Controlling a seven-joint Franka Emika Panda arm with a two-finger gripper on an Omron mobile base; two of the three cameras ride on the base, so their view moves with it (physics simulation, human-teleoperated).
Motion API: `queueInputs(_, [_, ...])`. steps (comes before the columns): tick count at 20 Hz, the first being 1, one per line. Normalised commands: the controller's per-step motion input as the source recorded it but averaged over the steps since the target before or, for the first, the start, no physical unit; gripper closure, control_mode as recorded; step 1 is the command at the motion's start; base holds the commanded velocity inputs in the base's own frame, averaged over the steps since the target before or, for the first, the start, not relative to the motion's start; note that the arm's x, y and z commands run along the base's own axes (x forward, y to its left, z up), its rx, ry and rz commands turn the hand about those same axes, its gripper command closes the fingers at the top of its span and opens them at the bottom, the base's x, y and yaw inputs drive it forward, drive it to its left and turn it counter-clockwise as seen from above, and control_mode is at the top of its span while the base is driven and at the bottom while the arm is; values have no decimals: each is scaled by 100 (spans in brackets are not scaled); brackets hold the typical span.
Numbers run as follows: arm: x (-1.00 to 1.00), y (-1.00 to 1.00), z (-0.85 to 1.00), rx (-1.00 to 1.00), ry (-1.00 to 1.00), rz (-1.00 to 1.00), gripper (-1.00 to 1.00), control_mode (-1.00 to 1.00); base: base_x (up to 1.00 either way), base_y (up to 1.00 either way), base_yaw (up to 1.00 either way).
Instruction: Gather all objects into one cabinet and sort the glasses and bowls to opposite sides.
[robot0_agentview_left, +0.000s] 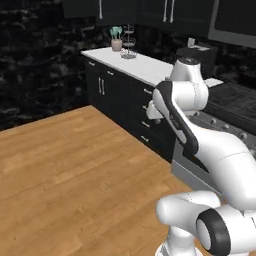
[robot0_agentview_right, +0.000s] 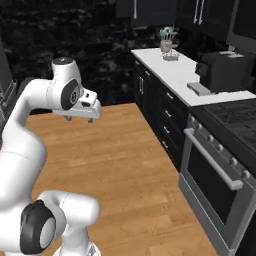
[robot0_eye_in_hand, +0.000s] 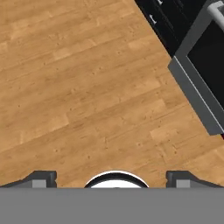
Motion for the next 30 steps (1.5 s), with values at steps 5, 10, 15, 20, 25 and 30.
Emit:
queueInputs(5, [0, 0, 0, 0, 0, 0, -100, 100, 67, -4, -44])
queueInputs(10, [0, 0, 0, 0, 0, 0, -100, 100, 79, 7, -24])
queueInputs(15, [0, 0, 0, 0, 0, 0, -100, 100, 99, 25, -8])
queueInputs(20, [0, 0, 0, 0, 0, 0, -100, 100, 100, 32, -6])
queueInputs(25, [0, 0, 0, 0, 0, 0, -100, 100, 97, 47, -8])
queueInputs(30, [0, 0, 0, 0, 0, 0, -100, 100, 100, 74, -9])
